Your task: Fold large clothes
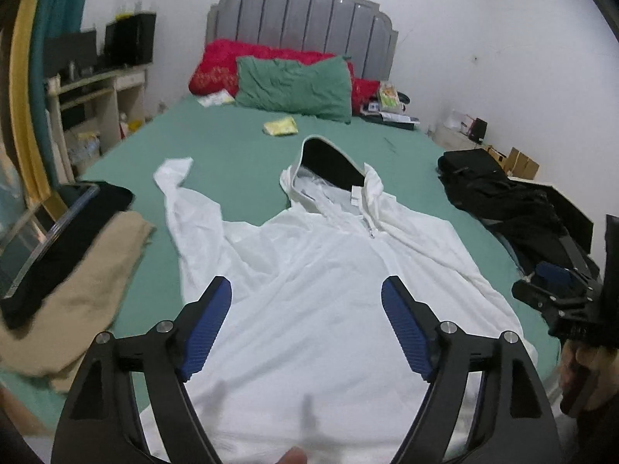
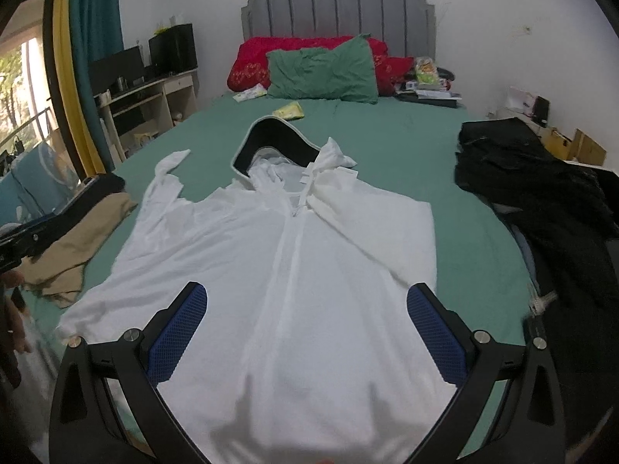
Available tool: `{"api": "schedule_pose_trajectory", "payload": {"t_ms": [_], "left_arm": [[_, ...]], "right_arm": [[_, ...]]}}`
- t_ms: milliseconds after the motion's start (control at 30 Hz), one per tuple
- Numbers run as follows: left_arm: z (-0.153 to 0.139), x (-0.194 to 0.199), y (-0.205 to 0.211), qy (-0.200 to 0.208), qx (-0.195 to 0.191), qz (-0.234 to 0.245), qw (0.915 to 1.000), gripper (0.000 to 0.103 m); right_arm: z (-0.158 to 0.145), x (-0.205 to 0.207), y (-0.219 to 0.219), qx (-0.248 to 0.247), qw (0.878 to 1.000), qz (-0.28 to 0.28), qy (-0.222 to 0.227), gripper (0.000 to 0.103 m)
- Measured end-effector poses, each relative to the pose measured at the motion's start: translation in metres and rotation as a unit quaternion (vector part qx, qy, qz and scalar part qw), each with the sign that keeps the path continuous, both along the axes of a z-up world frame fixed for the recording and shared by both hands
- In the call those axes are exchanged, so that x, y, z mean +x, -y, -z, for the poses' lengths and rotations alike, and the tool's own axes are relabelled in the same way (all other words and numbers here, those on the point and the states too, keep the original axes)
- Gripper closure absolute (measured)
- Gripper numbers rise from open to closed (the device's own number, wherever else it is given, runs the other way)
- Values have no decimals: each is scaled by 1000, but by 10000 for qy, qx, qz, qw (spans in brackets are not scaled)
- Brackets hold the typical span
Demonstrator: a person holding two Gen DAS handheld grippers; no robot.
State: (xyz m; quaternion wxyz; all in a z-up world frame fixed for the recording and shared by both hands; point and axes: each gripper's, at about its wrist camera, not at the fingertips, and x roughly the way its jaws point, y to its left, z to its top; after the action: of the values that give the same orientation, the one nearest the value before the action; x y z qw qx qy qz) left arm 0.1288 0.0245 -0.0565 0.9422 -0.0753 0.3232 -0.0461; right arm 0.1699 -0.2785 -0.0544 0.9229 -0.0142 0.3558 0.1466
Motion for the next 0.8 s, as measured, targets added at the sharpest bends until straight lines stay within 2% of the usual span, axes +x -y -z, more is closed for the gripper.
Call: {"api": "schedule_pose_trajectory", "payload": {"t_ms": [67,133,233,300,333,467,600,667,700,733,800], "left_arm": [[18,31,-12,-234,-300,-14,9993,19],[31,55,-18,-426,-265,-26,9987,19],[49,92,-25,-643,99,83,9978,19],[61,114,-32,-750,576,-156,9954,19],[65,120,-36,-790,640,-215,9946,19],[84,148,-63,-888,514,-387,9940,19],[94,160,-80,-1009,284,-429,9936,19],[98,159,-88,-1007,180,-484,9936,19],[99,160,-91,-1024,123,-493,9934,19],[100,159,-94,-1064,48,-504,9930,19],[99,158,-95,-1057,-34,-487,9932,19]], "right_arm": [[8,34,-4,25,9998,-175,-77,6],[16,67,-14,-75,9993,-337,-121,13],[31,120,-25,53,9983,-507,-285,23],[43,149,-31,115,9977,-514,-419,29],[50,167,-37,96,9973,-560,-463,32],[76,225,-58,138,9952,-660,-714,37],[97,272,-68,165,9936,-581,-956,44],[104,290,-71,154,9932,-591,-993,59],[104,295,-72,72,9938,-589,-943,81],[103,298,-73,6,9940,-587,-925,99],[91,294,-70,5,9954,-577,-759,100]]}}
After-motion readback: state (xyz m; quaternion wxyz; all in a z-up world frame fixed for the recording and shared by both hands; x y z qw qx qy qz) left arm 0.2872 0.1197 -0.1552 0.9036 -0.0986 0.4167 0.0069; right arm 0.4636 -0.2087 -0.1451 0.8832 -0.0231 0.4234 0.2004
